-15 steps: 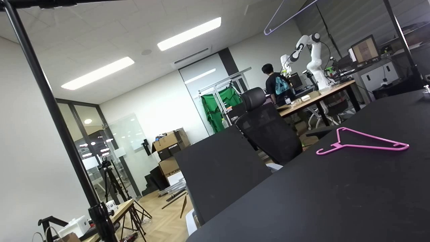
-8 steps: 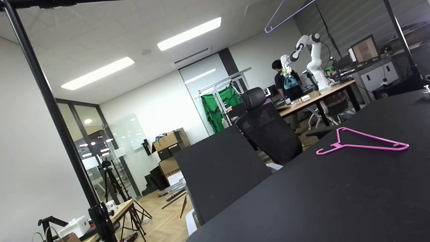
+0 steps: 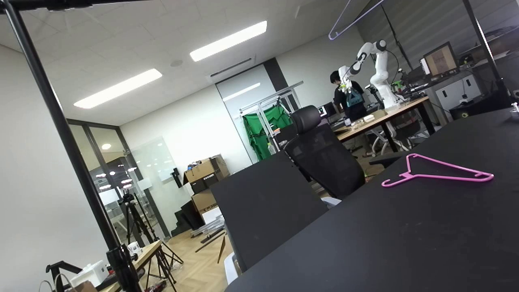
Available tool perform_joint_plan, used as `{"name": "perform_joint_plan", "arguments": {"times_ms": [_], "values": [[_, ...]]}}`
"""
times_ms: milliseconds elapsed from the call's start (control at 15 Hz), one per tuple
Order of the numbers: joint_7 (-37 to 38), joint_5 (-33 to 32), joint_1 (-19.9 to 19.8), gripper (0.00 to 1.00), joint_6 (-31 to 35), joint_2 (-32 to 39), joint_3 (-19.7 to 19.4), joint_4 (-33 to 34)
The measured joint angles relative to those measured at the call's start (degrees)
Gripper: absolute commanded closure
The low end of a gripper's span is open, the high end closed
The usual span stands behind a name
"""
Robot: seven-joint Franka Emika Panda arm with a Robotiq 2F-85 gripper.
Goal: Remove the plastic hanger from the metallic object and put it on the table
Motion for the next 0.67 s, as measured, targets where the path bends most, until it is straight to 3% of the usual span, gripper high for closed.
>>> {"name": "perform_joint_plan", "arguments": {"times_ms": [667], "values": [[1.5,-1.4,-1.3,0.98,-6.7,-2.8,-1.7,-0.1]]}}
